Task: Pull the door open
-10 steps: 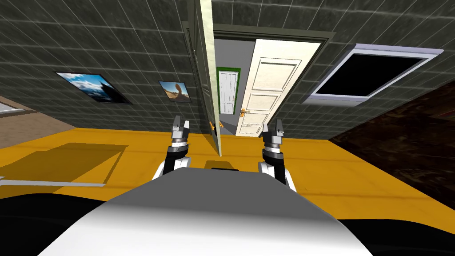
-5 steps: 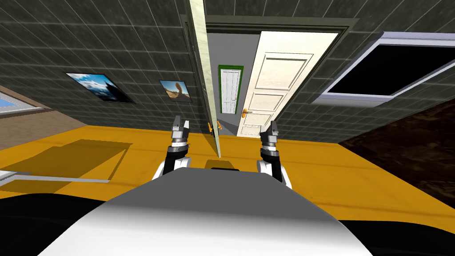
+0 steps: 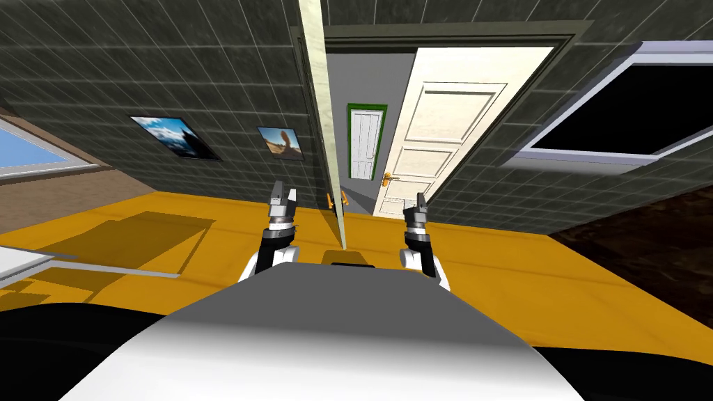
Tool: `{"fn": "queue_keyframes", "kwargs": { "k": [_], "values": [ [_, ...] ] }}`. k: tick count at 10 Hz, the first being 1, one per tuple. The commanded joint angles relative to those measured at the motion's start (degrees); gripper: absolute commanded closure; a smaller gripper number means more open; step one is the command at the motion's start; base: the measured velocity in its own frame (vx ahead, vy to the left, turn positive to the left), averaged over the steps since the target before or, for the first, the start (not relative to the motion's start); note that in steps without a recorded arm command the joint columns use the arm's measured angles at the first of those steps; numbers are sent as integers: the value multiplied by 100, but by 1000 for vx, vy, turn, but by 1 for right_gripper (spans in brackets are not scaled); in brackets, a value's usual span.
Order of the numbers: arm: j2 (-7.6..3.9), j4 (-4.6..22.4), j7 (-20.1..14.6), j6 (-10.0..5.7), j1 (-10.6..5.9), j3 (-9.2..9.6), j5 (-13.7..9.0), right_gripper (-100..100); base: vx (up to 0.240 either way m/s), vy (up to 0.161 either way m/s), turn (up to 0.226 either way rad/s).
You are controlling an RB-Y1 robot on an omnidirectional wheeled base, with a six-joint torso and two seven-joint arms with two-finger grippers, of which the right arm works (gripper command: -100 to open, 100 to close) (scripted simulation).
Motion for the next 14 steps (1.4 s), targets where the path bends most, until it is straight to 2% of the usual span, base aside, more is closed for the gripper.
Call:
{"fn": "queue_keyframes", "kwargs": {
  "k": [1,3,4,8,9,11,12,14],
  "values": [
    [-94,286,40,-21,-129,-29,-156,-100,75,-35,100],
    [-201,646,110,-43,-316,-49,-356,-100,87,-54,108],
    [-201,704,110,-43,-316,-49,-356,-100,56,-41,37],
    [-428,1489,258,-89,-717,-89,-782,-100,75,-51,116],
    [-428,1560,258,-89,-717,-89,-782,-100,58,-54,36],
    [-548,1926,336,-113,-929,-111,-1008,-100,64,-41,110],
    [-548,2014,336,-113,-929,-111,-1008,-100,46,-40,55],
    [-672,2418,418,-138,-1150,-134,-1243,-100,59,-49,101]
  ]
}}
